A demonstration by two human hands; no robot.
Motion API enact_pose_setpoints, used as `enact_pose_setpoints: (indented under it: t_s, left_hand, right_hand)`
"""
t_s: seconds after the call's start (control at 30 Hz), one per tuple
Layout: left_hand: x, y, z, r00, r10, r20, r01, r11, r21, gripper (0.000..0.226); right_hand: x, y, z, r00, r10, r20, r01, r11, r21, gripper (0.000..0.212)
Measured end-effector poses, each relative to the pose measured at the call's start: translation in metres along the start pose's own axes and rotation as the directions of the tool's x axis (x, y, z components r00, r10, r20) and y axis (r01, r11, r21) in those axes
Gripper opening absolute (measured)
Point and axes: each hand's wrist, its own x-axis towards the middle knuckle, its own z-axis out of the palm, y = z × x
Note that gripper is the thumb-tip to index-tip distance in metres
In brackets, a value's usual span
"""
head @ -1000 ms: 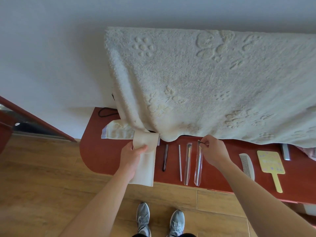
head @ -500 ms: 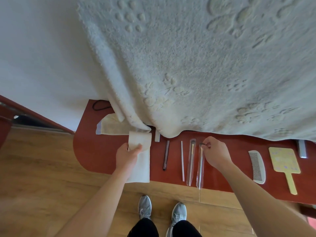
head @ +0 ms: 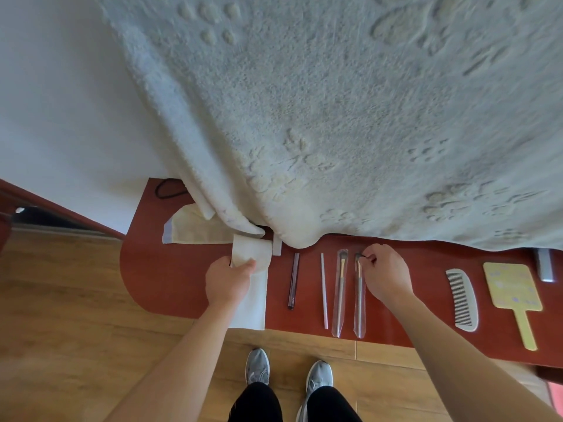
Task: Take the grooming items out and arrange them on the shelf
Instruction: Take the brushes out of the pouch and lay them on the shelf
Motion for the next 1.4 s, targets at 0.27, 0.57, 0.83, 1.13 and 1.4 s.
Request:
enact_pose_setpoints:
  t_s: [0.27,0.57,0.83,1.13,1.4]
  left_hand:
    - [-0.001,0.006,-0.004,1.000,-0.007,0.007,0.006,0.994,0.106,0.032]
    - [-0.007,0.011,-0.021,0.997,0.061,0.057,-0.073,0.965,0.251,0.045]
    - [-0.023,0.016,-0.036,0.980,0.187,0.072,-0.201,0.915,0.350,0.075]
    - [-0.031,0.006,-0.044,0.901,0.394,0.182,-0.434,0.801,0.412,0.058]
    - [-0.030,-0.004,-0.050,0.836,0.455,0.307,-0.542,0.769,0.337,0.054]
  right_hand:
    - [-0.001,0.000,0.001,1.000,0.008,-0.008,-0.008,1.000,0.009,0.018]
    - [-0.009,-0.013,-0.010,1.000,0.001,-0.024,0.000,0.999,0.037,0.031]
    - [-0.036,-0.051,-0.019,0.999,-0.047,-0.024,0.048,0.996,0.078,0.036]
    - [-0.070,-0.094,0.020,0.996,-0.014,0.085,0.003,0.992,0.127,0.046]
    - [-0.083,-0.115,0.058,0.991,0.066,0.120,-0.070,0.997,0.034,0.039]
